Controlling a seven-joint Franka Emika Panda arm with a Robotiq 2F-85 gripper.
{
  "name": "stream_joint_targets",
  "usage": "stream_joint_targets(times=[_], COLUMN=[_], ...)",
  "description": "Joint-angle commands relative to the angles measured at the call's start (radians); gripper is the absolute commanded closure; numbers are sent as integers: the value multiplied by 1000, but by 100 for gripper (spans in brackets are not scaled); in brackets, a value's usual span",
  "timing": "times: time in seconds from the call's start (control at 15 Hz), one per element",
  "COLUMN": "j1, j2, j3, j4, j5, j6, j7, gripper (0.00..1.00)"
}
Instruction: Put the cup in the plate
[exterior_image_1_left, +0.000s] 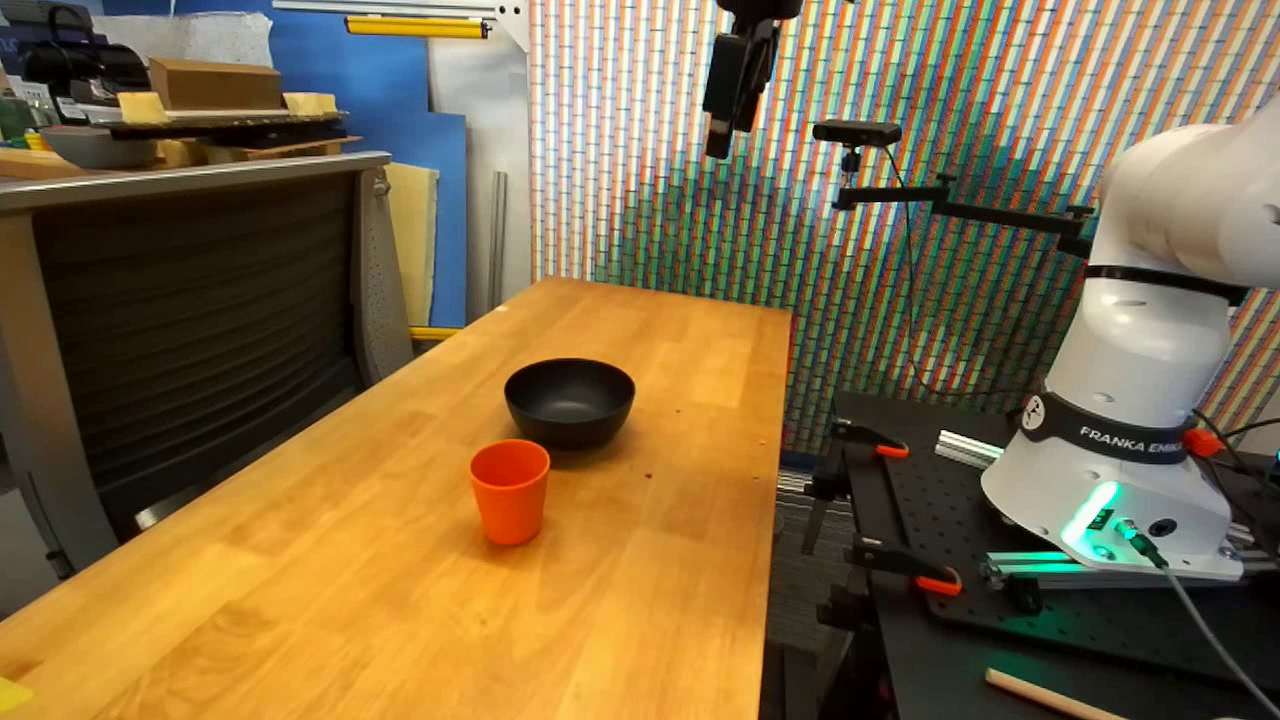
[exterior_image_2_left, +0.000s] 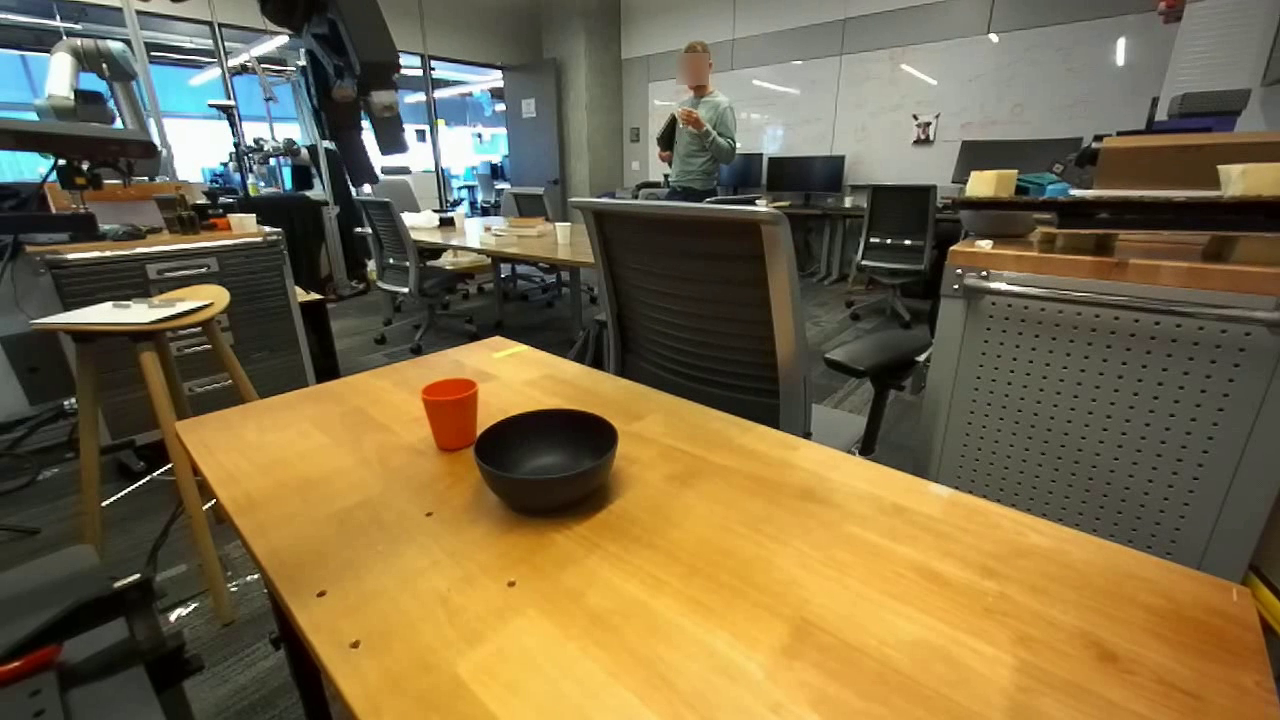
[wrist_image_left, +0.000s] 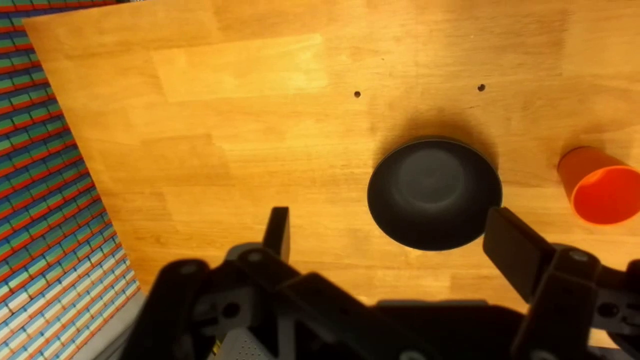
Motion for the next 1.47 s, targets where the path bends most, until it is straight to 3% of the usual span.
stream_joint_targets(times=[0.0,0.47,0.93,1.4], j1=[23,110,199,245], j2=[132,485,782,975], j3=[16,38,9,-9], j4=[36,148,333,489], j5=[-2,22,34,90], j6=[58,278,278,259], j7=[71,117,90,46], gripper=[0,0,0,0])
